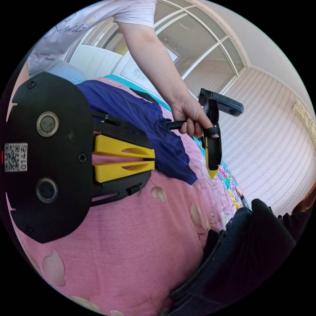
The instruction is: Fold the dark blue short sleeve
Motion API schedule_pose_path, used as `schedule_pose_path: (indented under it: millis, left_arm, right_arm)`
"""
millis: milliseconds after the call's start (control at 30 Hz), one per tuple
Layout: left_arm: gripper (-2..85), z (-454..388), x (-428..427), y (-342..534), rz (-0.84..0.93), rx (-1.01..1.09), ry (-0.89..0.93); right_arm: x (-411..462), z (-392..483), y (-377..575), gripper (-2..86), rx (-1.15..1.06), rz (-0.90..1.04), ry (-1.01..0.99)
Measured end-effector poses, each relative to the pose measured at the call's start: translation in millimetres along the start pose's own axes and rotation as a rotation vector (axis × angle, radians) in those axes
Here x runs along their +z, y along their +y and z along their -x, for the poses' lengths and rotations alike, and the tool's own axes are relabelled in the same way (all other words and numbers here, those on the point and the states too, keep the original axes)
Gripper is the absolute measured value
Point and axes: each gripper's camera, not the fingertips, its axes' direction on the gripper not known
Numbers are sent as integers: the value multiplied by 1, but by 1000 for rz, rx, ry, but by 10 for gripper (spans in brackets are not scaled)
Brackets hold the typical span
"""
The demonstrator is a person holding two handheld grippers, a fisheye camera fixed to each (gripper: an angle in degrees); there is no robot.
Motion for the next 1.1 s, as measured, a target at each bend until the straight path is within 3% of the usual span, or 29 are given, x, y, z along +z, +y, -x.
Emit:
schedule_pose_path:
  millis: [133, 233, 333, 367, 467, 600, 667, 900, 1100]
  left_arm:
    - [19, -4, 36, 4, 272, 21, -119]
    - [-6, 3, 24, 7, 234, -18, -51]
    - [-9, 4, -9, 18, -65, 86, 225]
    - [-9, 11, -12, 22, -96, 45, 235]
    - [-6, 30, 10, 33, 72, -93, 128]
    - [23, 31, -6, 44, 59, -124, 117]
    - [60, 30, -31, 49, 48, -143, 105]
    - [65, 36, -170, 108, -90, -94, 49]
    - [53, 51, -320, 297, -183, -75, -139]
  right_arm:
    - [13, -3, -3, 5, -3, 1, 0]
    - [23, -6, -5, 5, -4, -1, 0]
    - [30, -8, -6, 5, -5, -29, 8]
    - [33, -9, -5, 5, -2, -51, 13]
    - [46, -11, -8, 4, -2, -51, 18]
    - [63, -16, -12, 4, 11, -49, 23]
    - [75, -21, -15, 4, 44, -44, 21]
    - [108, -46, -19, 4, 270, 67, -120]
    - [120, -32, -10, 2, 282, 134, -15]
